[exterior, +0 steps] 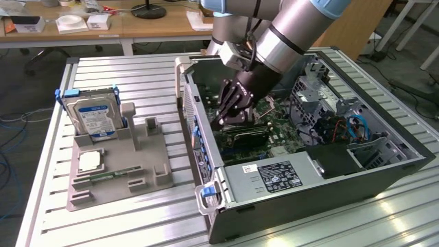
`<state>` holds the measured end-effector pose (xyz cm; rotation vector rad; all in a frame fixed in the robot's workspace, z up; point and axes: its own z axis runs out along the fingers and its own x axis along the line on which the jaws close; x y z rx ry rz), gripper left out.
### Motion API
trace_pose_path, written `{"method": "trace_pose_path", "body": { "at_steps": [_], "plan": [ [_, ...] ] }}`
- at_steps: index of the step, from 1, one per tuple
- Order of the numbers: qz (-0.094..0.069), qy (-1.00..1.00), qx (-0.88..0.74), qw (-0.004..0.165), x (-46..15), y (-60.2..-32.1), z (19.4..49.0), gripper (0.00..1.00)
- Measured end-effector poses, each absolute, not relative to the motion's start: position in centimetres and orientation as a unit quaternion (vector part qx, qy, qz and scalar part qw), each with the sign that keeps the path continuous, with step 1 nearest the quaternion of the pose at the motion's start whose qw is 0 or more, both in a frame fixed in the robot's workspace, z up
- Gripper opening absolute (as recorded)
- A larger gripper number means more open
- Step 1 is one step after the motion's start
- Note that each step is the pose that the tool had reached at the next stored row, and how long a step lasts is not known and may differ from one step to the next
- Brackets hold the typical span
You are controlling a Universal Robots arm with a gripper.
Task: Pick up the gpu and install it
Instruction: 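Press down on the gpu until it lock into place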
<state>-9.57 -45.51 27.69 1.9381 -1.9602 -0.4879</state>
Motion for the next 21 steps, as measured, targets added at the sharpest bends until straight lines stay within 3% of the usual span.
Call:
{"method": "trace_pose_path", "body": {
  "at_steps": [21],
  "plan": [
    [-0.182,-0.688,0.679,0.182,-9.75,-45.41,27.07,0.10]
  ]
}}
